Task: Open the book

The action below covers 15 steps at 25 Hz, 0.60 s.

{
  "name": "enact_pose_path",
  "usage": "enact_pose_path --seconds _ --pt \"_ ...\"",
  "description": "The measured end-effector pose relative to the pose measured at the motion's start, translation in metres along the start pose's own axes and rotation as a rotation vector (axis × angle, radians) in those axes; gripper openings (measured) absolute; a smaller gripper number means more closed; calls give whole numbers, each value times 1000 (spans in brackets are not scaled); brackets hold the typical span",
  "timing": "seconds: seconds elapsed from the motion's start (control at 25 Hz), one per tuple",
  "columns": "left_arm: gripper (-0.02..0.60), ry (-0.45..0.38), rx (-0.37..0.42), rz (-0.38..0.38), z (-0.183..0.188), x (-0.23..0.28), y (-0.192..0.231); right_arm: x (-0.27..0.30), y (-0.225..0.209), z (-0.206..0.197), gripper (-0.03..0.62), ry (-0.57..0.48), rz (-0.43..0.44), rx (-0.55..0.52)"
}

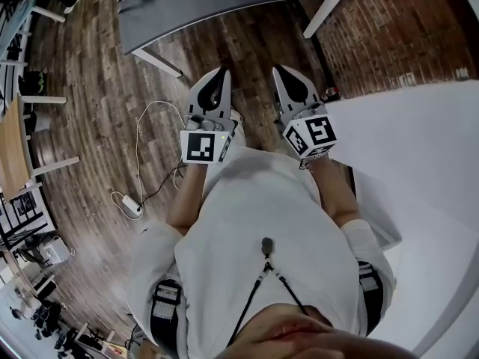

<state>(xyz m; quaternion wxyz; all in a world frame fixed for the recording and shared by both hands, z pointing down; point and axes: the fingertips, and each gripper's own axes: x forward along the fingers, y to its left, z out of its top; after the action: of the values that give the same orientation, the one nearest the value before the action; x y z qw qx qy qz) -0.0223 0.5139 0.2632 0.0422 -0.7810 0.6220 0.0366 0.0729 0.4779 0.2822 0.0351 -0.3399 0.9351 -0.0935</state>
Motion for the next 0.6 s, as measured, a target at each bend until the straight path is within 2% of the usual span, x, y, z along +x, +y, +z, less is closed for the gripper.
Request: enact_pose_path --seconds 0.6 --pt "21 28 9 -59 -18 106 64 103 -66 8 35 2 -66 45"
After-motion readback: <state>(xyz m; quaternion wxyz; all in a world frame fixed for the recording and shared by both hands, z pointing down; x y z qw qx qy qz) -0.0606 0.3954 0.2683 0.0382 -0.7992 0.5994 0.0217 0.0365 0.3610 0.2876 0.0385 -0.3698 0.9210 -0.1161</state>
